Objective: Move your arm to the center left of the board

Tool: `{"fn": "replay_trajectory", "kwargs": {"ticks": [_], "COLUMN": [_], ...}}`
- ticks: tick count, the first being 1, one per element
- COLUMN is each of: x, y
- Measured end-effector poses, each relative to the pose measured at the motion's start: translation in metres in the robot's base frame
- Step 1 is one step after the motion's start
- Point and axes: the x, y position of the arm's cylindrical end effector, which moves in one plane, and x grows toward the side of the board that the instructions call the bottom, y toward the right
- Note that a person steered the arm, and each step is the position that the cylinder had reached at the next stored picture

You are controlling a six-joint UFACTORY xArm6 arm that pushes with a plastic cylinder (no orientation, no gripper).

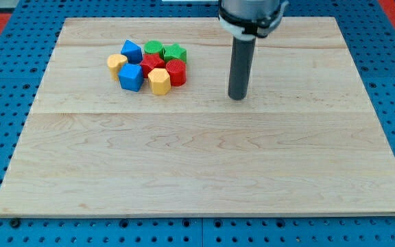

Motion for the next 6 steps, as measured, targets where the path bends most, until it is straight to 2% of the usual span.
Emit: {"fn": "replay_trajectory", "kwargs": {"ticks": [1,4,6], "x": [0.038,0.041,0.041], "y": [-0.038,-0.212,-0.213]}}
